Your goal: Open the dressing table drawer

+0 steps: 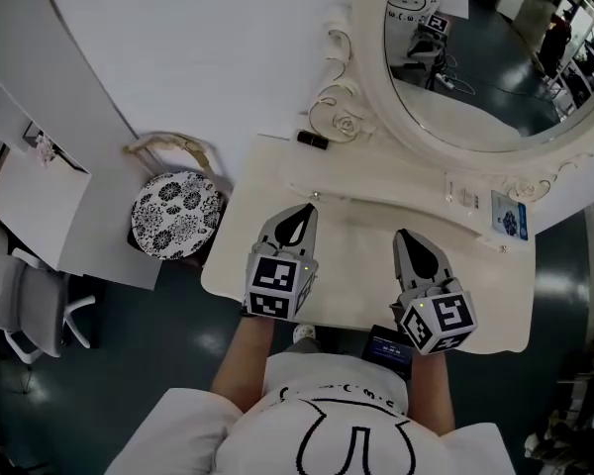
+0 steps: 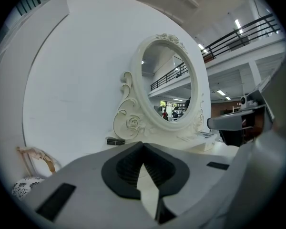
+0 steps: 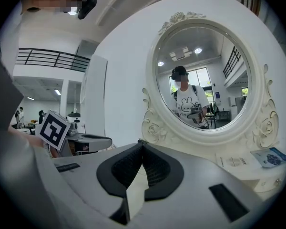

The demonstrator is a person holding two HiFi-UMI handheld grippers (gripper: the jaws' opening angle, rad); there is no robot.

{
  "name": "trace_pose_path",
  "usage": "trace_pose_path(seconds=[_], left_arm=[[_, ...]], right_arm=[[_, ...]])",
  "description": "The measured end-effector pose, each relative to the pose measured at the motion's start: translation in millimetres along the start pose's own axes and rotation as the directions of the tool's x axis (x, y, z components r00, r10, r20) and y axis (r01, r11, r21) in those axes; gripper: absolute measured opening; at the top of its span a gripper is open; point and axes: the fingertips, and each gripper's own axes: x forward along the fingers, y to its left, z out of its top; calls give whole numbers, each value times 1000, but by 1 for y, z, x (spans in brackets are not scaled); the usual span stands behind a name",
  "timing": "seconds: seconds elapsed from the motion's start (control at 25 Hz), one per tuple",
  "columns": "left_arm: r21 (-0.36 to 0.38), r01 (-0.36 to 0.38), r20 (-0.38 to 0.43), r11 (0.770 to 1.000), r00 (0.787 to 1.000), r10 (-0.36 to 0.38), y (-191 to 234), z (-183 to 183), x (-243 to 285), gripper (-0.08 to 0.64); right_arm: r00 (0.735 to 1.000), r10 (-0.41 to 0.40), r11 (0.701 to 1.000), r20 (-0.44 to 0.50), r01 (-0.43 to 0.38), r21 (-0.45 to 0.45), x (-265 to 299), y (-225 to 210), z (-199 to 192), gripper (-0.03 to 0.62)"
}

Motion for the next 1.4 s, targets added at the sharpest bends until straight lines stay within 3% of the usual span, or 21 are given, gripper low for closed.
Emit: trace_pose_path(seconds=[0.28, 0.8, 1.12, 1.4], left_arm=[[-42, -37, -45, 998, 998, 35, 21, -20, 7, 17], [-58, -46, -75, 997, 996, 42, 28, -39, 28, 17], [-92, -39, -139, 995, 990, 26, 30, -59, 49, 18], [-102, -38, -193, 994, 981, 18, 34, -75, 65, 109]], right_arm=[[999, 1, 1000, -34, -1, 5, 10, -5, -12, 18], [997, 38, 999, -69, -36, 27, 43, -26, -35, 18], [994, 47, 998, -94, -43, 51, 57, -41, -52, 18], [995, 26, 997, -98, -18, 78, 67, -58, -64, 18]])
